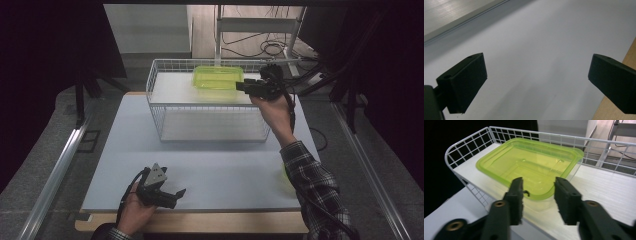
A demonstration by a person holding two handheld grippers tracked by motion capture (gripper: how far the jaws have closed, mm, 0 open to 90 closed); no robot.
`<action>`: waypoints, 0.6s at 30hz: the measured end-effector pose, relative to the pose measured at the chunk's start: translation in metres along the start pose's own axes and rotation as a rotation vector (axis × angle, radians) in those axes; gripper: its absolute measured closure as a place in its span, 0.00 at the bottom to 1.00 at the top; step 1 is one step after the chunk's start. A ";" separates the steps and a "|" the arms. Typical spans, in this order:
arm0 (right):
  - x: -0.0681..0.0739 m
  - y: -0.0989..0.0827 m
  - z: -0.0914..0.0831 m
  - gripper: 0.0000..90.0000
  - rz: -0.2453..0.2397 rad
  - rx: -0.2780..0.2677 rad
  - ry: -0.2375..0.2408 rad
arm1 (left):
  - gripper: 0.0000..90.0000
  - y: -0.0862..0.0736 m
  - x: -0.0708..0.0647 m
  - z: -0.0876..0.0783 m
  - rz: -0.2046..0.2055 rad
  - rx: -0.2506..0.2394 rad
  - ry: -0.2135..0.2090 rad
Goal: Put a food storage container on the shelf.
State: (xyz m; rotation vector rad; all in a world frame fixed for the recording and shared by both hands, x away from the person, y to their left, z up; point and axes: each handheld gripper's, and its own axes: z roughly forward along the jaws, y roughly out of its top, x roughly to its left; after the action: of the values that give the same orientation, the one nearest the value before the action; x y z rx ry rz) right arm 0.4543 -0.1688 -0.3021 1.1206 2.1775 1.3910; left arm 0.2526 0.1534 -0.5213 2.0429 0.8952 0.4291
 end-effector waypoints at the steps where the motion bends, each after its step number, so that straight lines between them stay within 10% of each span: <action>1: 0.001 -0.001 -0.001 0.58 -0.003 0.003 0.002 | 0.02 0.000 0.000 0.000 0.000 -0.001 -0.001; 18: 0.024 -0.038 -0.019 0.25 -0.136 0.042 0.017 | 0.02 0.000 -0.002 0.003 0.024 0.008 0.009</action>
State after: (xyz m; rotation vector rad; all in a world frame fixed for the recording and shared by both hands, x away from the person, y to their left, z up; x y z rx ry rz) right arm 0.4107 -0.1706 -0.3234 0.9575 2.2584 1.3074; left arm 0.2533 0.1503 -0.5230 2.0618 0.8796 0.4485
